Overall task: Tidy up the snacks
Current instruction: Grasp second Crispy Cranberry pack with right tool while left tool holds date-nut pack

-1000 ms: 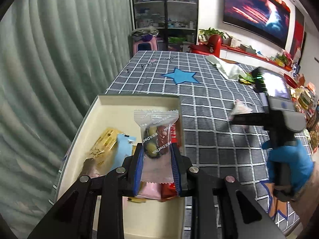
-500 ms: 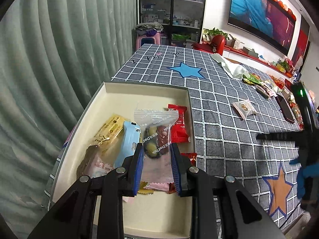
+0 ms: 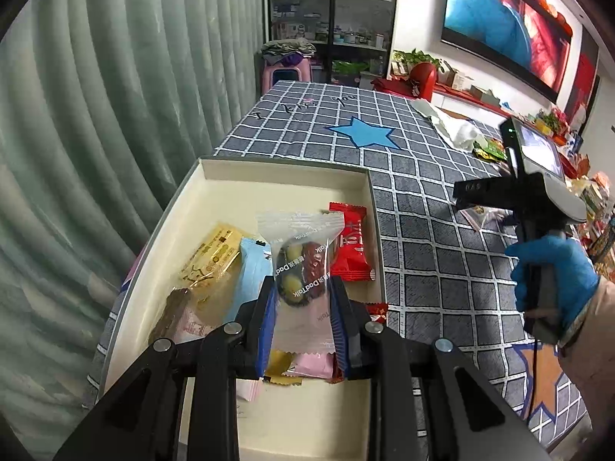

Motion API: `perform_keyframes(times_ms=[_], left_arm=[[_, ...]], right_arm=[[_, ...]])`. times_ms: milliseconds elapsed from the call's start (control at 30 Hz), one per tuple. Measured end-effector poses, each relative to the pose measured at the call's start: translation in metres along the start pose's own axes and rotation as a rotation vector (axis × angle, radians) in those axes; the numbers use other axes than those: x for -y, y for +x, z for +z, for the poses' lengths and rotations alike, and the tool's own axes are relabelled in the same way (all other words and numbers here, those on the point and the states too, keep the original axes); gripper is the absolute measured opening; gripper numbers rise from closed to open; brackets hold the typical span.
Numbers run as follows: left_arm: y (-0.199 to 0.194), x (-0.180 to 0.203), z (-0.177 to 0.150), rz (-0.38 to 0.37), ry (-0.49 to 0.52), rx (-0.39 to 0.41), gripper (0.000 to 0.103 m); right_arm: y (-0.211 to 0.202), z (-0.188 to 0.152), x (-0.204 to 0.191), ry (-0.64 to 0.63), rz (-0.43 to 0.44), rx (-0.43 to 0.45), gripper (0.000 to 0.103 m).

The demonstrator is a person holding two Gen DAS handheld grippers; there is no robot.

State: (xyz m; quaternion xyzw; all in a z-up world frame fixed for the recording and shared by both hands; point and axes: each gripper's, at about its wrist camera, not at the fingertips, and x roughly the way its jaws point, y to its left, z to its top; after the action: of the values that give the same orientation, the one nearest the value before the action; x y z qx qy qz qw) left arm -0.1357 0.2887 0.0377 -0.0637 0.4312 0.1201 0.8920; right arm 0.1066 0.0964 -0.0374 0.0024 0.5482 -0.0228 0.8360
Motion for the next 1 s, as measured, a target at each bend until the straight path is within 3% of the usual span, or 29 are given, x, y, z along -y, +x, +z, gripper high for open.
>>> perform_keyframes(times_ms=[33, 67, 167, 300, 500, 533, 600, 633, 667, 867, 1000], left_arm=[[0.000, 0.001, -0.001, -0.006, 0.005, -0.004, 0.029], [0.000, 0.002, -0.002, -0.010, 0.009, -0.006, 0.029], [-0.001, 0.013, -0.008, -0.033, 0.041, -0.018, 0.029], [-0.005, 0.029, -0.021, -0.070, 0.065, -0.036, 0.029], [-0.022, 0.037, -0.030, -0.095, 0.060, -0.028, 0.029], [-0.025, 0.037, -0.030, -0.097, 0.058, -0.022, 0.029], [-0.031, 0.038, -0.030, -0.087, 0.060, -0.005, 0.029], [-0.033, 0.037, -0.030, -0.089, 0.054, 0.001, 0.029], [-0.033, 0.036, -0.029, -0.092, 0.047, -0.001, 0.029], [-0.026, 0.031, -0.026, -0.087, 0.033, -0.007, 0.029], [-0.017, 0.027, -0.021, -0.068, 0.034, -0.013, 0.029]], right_arm=[[-0.003, -0.002, -0.004, -0.034, 0.011, 0.020, 0.074], [-0.005, -0.005, -0.005, -0.054, 0.023, 0.022, 0.050], [-0.017, -0.021, 0.008, -0.079, 0.097, -0.020, 0.014], [-0.032, -0.060, 0.037, -0.042, 0.249, -0.059, 0.013], [-0.051, -0.120, 0.091, -0.038, 0.396, -0.150, 0.014], [-0.051, -0.120, 0.101, -0.010, 0.395, -0.167, 0.017], [-0.057, -0.118, 0.124, 0.074, 0.379, -0.158, 0.051], [-0.054, -0.109, 0.129, 0.104, 0.367, -0.133, 0.091], [-0.057, -0.104, 0.136, 0.135, 0.344, -0.091, 0.098], [-0.045, -0.094, 0.139, 0.258, 0.358, -0.096, 0.101], [-0.029, -0.055, 0.100, 0.291, 0.313, -0.077, 0.101]])
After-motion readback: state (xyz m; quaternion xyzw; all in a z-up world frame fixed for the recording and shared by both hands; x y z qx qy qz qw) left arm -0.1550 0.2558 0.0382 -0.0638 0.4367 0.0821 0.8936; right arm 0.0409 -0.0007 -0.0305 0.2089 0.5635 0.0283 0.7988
